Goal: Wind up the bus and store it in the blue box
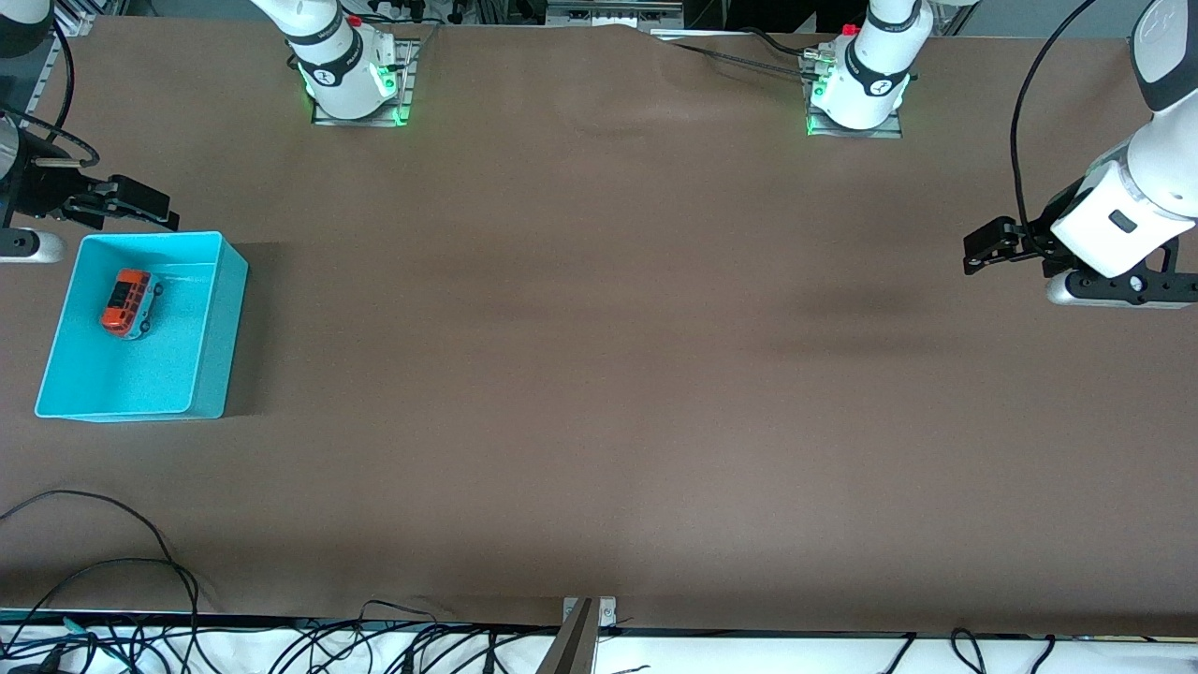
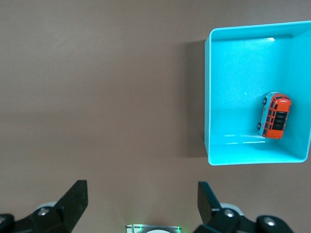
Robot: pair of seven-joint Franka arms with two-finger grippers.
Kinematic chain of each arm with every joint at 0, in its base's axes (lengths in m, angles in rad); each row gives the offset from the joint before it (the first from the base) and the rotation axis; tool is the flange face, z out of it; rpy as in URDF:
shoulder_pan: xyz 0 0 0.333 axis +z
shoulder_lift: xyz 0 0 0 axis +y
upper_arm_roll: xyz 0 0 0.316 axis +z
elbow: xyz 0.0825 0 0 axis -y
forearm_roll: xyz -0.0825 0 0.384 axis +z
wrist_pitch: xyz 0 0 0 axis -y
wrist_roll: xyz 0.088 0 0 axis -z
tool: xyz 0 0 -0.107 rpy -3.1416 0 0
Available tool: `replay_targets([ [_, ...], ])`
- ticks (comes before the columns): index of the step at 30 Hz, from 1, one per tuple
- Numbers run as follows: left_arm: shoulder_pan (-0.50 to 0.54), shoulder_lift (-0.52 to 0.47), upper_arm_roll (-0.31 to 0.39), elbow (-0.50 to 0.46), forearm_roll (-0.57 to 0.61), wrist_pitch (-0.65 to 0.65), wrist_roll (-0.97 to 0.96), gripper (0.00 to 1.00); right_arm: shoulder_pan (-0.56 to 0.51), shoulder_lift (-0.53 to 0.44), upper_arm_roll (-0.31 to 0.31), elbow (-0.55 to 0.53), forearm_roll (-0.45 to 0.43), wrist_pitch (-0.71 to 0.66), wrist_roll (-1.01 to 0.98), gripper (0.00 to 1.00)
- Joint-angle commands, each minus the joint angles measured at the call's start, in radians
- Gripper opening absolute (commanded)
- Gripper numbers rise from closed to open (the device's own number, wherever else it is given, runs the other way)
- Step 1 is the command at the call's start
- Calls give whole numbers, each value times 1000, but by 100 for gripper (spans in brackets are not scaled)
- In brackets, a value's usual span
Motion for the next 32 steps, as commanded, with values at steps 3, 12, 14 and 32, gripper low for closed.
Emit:
replay_targets([
  [3, 8, -3, 3, 19, -26, -9, -1, 100, 6, -20, -6, -5, -19, 3, -16, 100],
  [12, 9, -4, 3, 19, -26, -9, -1, 100, 5, -32, -25, 1, -38, 60, 4, 100],
  [14, 9, -3, 3, 19, -26, -9, -1, 100, 5, -32, -25, 4, -38, 66, 36, 100],
  [32, 13, -3, 4, 19, -39, -7, 1, 100, 6, -32, -20, 4, -42, 78, 60, 100],
])
